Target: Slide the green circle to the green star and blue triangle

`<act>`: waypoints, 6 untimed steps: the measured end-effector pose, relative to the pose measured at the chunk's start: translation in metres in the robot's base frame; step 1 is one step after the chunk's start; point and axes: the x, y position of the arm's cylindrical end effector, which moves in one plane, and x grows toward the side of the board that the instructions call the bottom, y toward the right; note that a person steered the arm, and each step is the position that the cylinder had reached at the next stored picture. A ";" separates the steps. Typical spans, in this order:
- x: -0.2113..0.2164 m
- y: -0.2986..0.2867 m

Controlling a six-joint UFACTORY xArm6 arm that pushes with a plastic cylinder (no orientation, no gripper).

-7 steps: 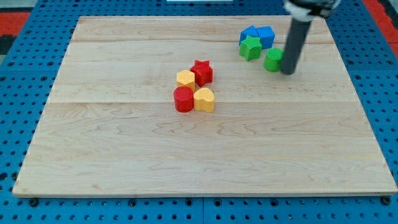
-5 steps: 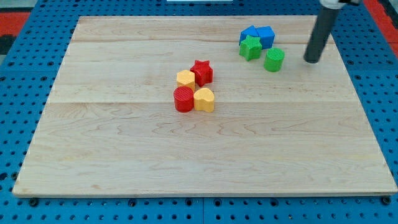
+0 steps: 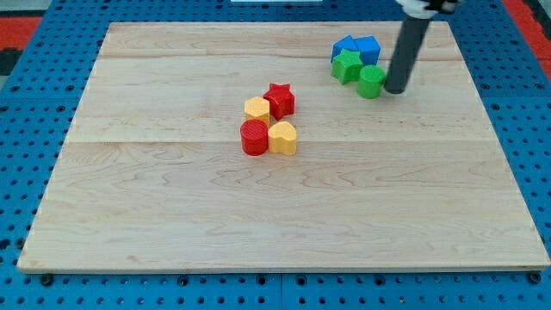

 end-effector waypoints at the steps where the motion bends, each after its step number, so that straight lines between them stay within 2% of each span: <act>1: -0.011 -0.015; 2: -0.027 0.002; 3: -0.005 0.036; 4: -0.005 0.023; 6: 0.002 -0.127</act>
